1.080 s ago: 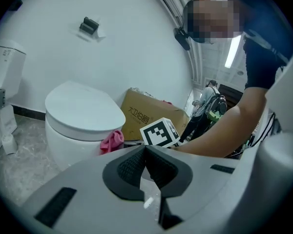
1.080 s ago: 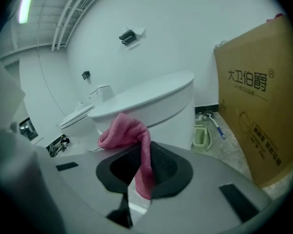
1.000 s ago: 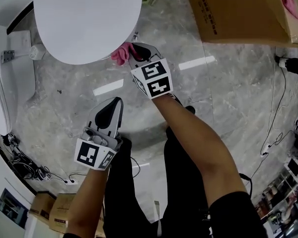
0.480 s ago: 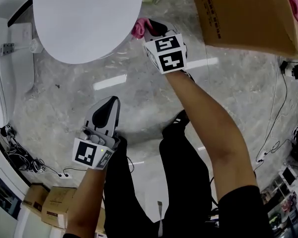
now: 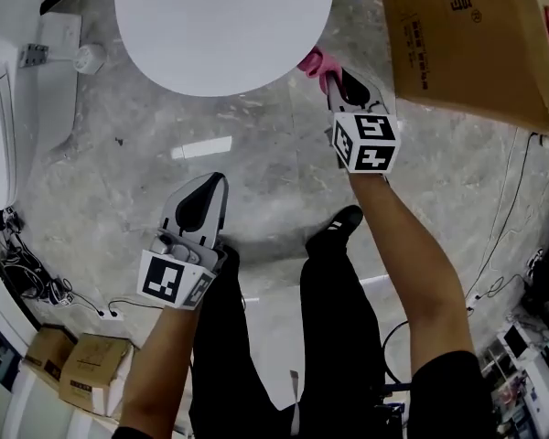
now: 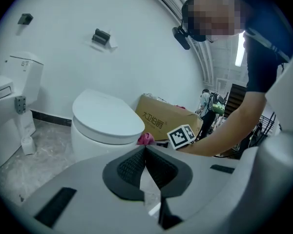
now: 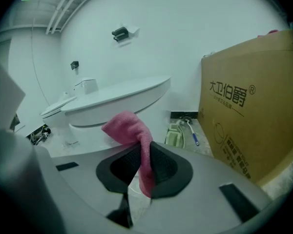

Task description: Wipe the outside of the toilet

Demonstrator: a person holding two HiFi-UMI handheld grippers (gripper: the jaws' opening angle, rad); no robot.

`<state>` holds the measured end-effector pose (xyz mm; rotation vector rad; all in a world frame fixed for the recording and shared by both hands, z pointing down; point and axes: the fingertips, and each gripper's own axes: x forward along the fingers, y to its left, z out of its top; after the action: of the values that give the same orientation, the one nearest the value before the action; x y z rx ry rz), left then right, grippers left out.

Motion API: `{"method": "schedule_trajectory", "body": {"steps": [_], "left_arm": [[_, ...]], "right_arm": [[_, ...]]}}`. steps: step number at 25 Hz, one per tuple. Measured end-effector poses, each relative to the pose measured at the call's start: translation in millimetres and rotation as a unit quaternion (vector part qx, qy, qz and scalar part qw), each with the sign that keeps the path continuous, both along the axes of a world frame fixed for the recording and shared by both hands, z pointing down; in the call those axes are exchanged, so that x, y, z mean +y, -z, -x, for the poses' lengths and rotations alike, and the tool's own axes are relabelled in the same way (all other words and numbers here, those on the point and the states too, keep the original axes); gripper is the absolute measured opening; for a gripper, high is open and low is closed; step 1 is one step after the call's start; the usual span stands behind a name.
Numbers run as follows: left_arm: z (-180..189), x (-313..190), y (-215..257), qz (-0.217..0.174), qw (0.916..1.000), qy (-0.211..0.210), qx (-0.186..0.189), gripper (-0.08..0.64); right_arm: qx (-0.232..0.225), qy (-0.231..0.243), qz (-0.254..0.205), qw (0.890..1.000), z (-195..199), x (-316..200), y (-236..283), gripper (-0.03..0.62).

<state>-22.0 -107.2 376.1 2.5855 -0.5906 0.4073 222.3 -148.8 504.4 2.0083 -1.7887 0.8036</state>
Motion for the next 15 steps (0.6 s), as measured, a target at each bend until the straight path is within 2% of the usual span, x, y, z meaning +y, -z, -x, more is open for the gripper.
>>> {"method": "schedule_trajectory", "body": {"steps": [3, 8, 11, 15], "left_arm": [[28, -9, -1, 0.003, 1.0, -0.003, -0.001, 0.014], [77, -27, -4, 0.006, 1.0, -0.002, -0.001, 0.014], [104, -42, -9, 0.0, 1.0, 0.002, 0.001, 0.014], [143, -65, -18, -0.007, 0.9997, 0.024, 0.003, 0.014]], "right_arm": [[-0.02, -0.008, 0.003, 1.0, 39, 27, 4, 0.069], [-0.045, 0.022, -0.009, 0.999, 131, 47, 19, 0.069], [-0.078, 0.037, -0.021, 0.996, 191, 34, 20, 0.069], [-0.106, 0.038, -0.034, 0.993, 255, -10, 8, 0.069]]}}
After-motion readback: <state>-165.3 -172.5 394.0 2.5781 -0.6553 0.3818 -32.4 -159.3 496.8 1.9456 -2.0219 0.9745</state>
